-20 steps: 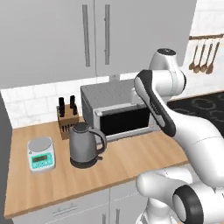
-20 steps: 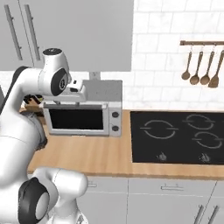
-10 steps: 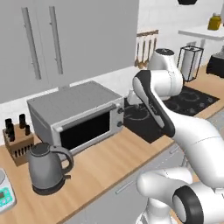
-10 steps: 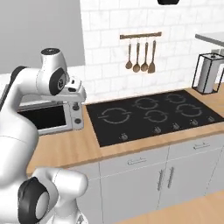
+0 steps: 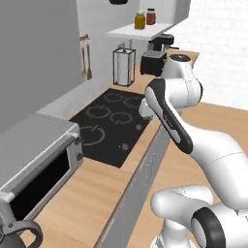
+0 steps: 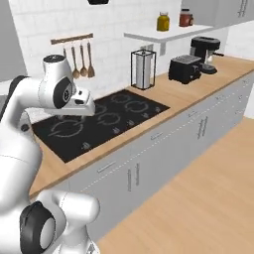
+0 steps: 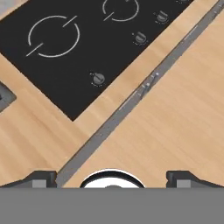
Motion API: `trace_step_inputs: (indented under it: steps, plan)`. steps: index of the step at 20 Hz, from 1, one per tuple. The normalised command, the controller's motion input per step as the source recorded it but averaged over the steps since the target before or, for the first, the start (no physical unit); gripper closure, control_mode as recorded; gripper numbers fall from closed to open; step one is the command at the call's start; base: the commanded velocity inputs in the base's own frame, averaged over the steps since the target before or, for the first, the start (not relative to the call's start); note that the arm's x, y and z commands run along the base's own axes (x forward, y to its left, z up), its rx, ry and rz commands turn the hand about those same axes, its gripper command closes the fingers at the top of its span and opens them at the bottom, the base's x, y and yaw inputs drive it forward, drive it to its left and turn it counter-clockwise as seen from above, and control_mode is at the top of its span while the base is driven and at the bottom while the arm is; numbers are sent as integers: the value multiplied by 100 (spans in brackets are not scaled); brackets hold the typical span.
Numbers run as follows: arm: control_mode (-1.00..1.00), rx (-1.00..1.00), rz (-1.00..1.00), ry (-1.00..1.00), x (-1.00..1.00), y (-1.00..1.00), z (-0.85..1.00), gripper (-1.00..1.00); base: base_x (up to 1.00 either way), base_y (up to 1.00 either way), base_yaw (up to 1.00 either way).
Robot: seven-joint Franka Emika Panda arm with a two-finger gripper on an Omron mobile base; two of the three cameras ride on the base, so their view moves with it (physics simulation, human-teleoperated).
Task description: Navigate to the dishwasher.
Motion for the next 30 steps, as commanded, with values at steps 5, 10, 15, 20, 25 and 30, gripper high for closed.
trace_step_inputs:
  steps: [5,10,15,20,25,30]
  plan:
    - [100,0,0,0,0,0,0,-100,0,-20,-76]
    - [100,0,0,0,0,0,0,-100,0,-25,-75]
    - [100,0,0,0,0,0,0,-100,0,-29,-74]
    - [100,0,0,0,0,0,0,-100,0,-36,-73]
    - [100,0,0,0,0,0,0,-100,0,-32,-69]
    - [100,0,0,0,0,0,0,-100,0,-31,-64]
